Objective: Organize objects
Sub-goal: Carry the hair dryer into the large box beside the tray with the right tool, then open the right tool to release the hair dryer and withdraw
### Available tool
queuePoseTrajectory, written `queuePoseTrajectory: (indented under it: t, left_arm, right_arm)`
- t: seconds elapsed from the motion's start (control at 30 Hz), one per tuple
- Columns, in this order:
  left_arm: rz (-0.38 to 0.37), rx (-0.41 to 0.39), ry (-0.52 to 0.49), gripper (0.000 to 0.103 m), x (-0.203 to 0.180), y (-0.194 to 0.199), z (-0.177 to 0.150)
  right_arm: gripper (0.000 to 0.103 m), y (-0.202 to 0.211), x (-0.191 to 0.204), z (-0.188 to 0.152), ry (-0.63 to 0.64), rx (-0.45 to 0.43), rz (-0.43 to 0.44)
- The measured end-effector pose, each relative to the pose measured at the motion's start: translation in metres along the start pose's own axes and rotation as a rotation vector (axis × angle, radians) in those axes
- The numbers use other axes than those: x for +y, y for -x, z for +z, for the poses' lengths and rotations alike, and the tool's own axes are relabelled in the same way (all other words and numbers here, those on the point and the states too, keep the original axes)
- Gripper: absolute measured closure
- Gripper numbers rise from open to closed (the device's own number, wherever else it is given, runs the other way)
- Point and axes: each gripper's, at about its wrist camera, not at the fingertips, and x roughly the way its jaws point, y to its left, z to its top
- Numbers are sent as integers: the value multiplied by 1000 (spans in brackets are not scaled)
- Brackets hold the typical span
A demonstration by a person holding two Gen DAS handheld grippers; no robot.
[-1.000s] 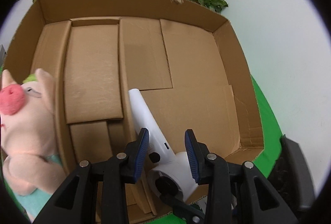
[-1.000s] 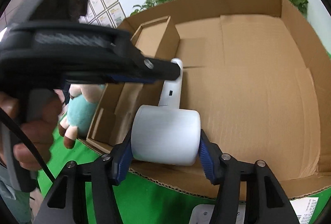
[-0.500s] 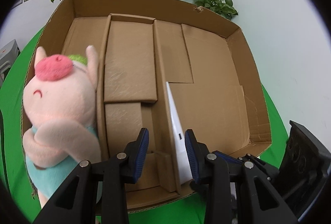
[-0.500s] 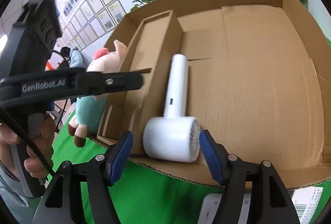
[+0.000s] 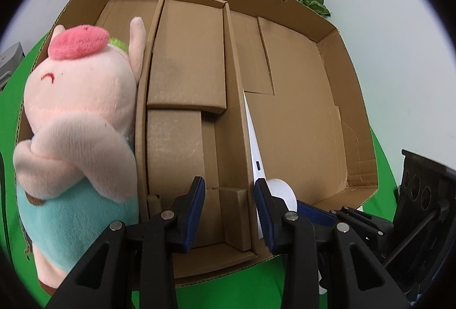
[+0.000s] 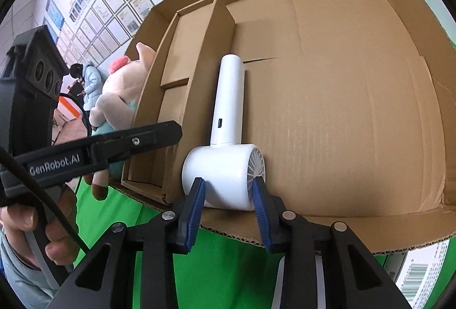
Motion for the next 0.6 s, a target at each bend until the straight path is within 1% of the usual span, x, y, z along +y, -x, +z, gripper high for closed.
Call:
queuePoseTrajectory:
  t: [0.07,0.17,0.27,0.37,0.47,0.53,0.57,0.6]
  left_arm:
    - [-5,2,3,68,1,0,-1]
    - [-8,5,3,68,2,1,-4]
    - [-8,4,6,68,1,1,-5]
    - [-8,2,11,68,1,0,-8]
    - [-4,-4,9,68,-1,2,-12]
    - [3,-11,4,68,-3,3,-14]
    - [9,-17,-1,68,-4,4,-16]
    - [21,-27,-8,68,-5,7,-17]
  right_arm:
    - [70,1,-1,0,-15,9,-1]
    - [71,2,-6,4,-56,15,22]
    - [70,-3,0,6,-27,25,-10]
    - [69,-3,1,2,-12,32,-5]
    - [70,-2,7,-1,23,34,-30]
    - [69,2,10,-3,35,17,-36]
    - [68,5,11,-4,43,2,-39]
    - [64,11,13,-5,57,-26,-62]
